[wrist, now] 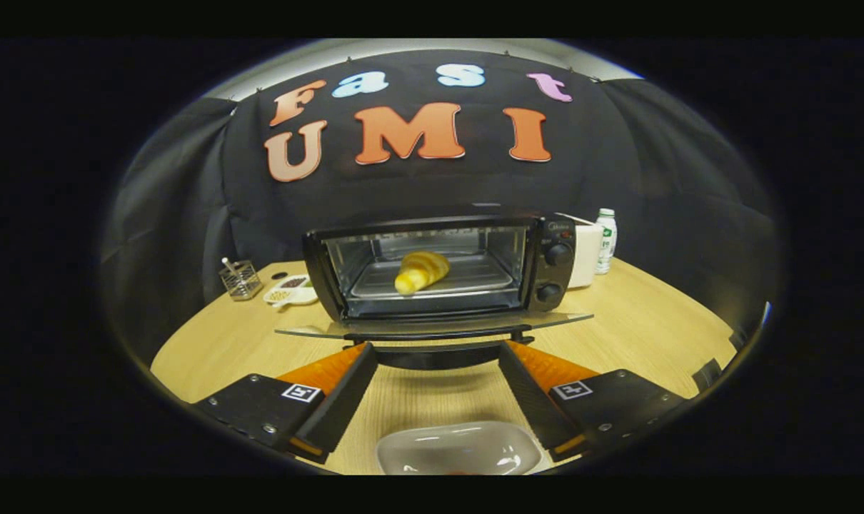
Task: Open the toaster oven, put the food inside, and close the toaster oven door.
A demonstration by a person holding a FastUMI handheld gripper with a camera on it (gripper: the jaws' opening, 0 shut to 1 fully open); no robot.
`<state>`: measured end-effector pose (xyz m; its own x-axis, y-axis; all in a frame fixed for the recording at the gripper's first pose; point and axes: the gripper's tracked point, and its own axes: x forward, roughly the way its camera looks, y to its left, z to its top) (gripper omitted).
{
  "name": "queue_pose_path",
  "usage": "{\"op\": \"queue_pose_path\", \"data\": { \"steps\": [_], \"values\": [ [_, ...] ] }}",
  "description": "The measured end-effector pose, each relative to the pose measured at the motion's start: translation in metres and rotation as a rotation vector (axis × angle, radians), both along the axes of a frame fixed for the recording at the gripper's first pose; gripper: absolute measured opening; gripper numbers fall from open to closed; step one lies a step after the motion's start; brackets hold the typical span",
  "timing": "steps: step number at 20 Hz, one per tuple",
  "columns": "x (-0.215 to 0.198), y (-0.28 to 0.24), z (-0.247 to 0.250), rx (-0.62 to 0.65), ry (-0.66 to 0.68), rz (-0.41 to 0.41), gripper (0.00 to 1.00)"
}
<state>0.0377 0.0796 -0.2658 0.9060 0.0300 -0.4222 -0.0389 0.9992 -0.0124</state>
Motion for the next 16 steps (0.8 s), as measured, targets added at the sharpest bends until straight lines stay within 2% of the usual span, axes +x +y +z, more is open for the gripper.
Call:
{"op": "queue_pose_path", "data": {
  "steps": [7, 11, 13, 16],
  "values": [
    [0.052, 0.007, 0.029, 0.077, -0.086, -0.003, 1.0],
    [0.076, 0.001, 0.024, 0.017, -0.098, -0.038, 1.0],
    [0.077, -0.002, 0.021, -0.01, -0.08, -0.05, 1.0],
    [0.069, 0.005, 0.037, 0.009, -0.096, -0.027, 1.0]
  ]
}}
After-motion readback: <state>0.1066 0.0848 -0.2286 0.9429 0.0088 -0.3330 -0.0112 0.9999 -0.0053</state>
